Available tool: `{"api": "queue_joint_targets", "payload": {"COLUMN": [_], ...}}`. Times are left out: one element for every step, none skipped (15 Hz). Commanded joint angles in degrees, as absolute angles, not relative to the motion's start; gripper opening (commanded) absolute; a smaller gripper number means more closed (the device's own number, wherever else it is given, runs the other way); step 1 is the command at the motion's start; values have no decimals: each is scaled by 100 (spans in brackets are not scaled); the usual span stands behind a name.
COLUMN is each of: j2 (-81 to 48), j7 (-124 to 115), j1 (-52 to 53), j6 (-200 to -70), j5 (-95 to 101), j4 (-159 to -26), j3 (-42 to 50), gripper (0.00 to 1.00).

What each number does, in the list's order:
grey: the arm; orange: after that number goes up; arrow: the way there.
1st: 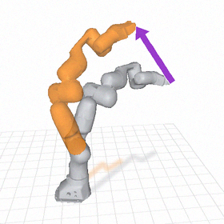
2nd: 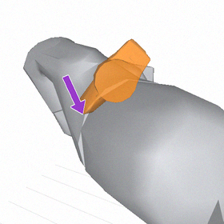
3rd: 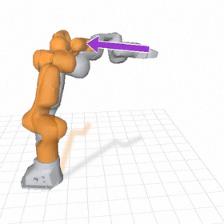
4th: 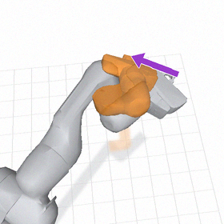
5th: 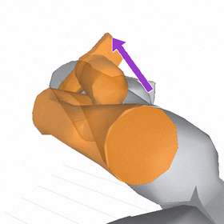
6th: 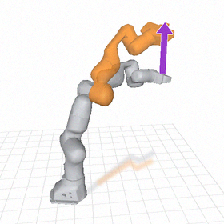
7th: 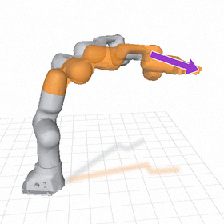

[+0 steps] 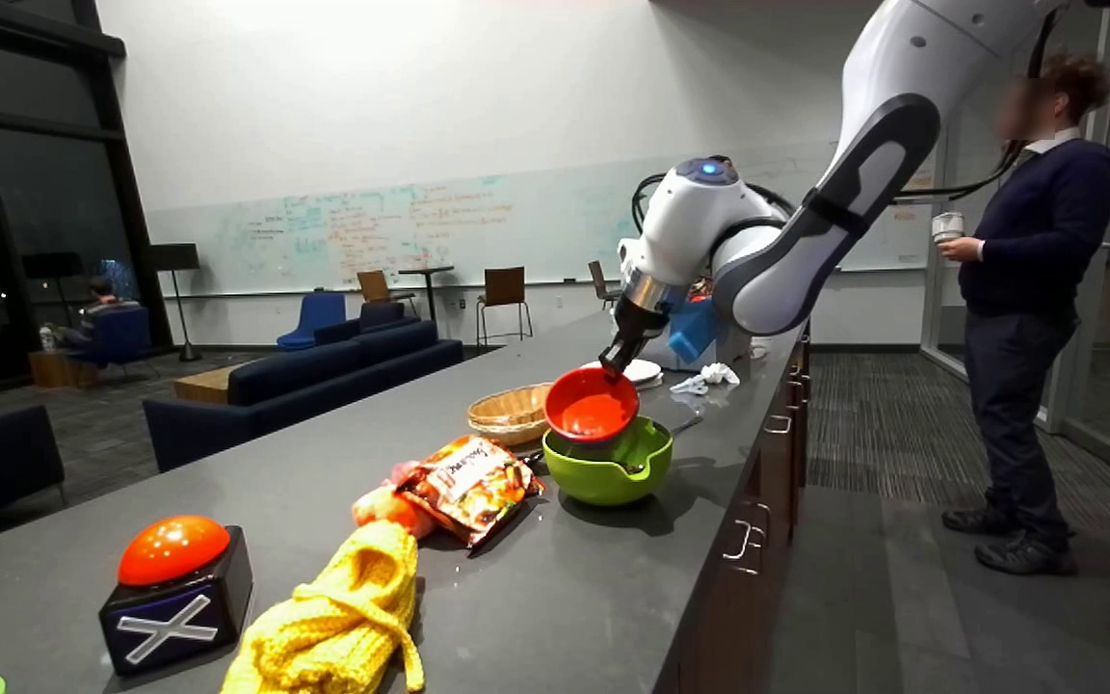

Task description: Pick up the red bowl and blue bowl from the green bowl and place them on the table

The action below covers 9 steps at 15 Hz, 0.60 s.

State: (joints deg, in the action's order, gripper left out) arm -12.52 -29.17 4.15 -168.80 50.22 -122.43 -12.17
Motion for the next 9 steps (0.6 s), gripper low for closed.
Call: {"api": "queue_joint_targets", "payload": {"j2": [-1005,-1011,-1007,-1027,-1041,-1069,-1045,-1060,-1065], "j7": [-2386,-2258,-2143,-1985,-1840,-1645,-1305,-1109,-893], "j1": [238,190,150,80,16,-81,314,316,331], "j6": [-16624,-16576,-16519,-16495,-16469,-16462,-16466,-16416,-16363], "j5": [4463,4243,4024,3733,3446,3051,2460,2070,1697], "j4": [-12311,-12292,-12273,-12252,-12232,-12217,-12213,-12169,-12125], "j3": [-1393,-1423,-1449,-1497,-1541,-1627,-1206,-1173,-1132], "gripper": [2,2,2,2,2,2,2,2,2]}}
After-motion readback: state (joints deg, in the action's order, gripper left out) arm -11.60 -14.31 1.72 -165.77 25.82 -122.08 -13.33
